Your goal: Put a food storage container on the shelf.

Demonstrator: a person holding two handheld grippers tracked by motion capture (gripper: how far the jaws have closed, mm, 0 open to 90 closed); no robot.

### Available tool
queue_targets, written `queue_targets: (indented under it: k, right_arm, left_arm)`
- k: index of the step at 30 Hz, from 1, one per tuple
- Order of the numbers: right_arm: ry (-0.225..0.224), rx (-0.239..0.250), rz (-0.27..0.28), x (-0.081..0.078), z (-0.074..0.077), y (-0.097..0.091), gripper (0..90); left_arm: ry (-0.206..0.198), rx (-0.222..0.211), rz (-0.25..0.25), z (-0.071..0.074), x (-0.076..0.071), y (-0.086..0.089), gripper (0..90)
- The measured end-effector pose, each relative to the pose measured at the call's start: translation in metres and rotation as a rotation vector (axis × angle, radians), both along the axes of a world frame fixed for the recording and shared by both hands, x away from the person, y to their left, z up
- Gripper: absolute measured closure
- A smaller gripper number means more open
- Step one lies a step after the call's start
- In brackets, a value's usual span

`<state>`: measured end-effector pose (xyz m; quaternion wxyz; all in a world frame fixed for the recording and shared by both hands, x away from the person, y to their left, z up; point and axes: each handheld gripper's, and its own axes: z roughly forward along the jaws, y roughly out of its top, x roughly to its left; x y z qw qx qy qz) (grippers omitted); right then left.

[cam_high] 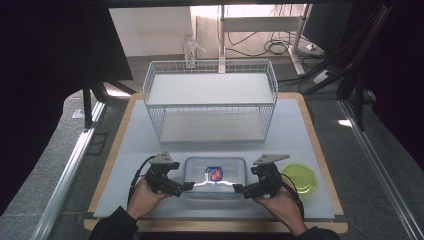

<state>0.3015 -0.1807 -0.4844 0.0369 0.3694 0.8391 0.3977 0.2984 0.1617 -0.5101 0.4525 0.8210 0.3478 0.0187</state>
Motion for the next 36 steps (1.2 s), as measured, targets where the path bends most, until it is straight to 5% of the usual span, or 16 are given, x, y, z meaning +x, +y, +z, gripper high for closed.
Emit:
queue_targets:
  k: [7, 13, 20, 23, 27, 30, 32, 36]
  right_arm:
    - [0.137, 0.054, -0.001, 0.012, -0.01, 0.007, 2.0]
    - [0.217, 0.084, -0.022, 0.015, -0.012, 0.007, 5.6]
    - [0.189, 0.075, -0.034, 0.003, -0.003, 0.002, 19.3]
    - [0.184, 0.113, -0.043, -0.002, 0.0, -0.007, 31.0]
    - [0.191, 0.178, -0.041, -0.009, 0.002, -0.019, 44.0]
    - [0.2, 0.194, -0.048, -0.01, 0.002, -0.021, 46.6]
    - [0.215, 0.247, -0.062, -0.01, 0.001, -0.027, 53.1]
    - [0.192, 0.233, -0.067, -0.012, 0.003, -0.024, 53.2]
  left_arm:
    - [0.117, -0.081, -0.046, -0.01, 0.01, -0.005, 0.0]
    - [0.161, -0.067, -0.048, -0.009, 0.006, -0.005, 0.6]
    - [0.13, -0.066, -0.037, -0.001, -0.01, 0.004, 15.3]
    - [0.119, -0.081, -0.038, -0.001, -0.02, 0.009, 22.7]
    - [0.131, -0.154, -0.013, 0.0, -0.024, 0.019, 39.6]
    - [0.128, -0.159, 0.005, 0.002, -0.024, 0.019, 41.2]
    - [0.124, -0.175, 0.019, 0.002, -0.024, 0.021, 45.7]
    - [0.122, -0.185, 0.042, 0.004, -0.023, 0.022, 46.8]
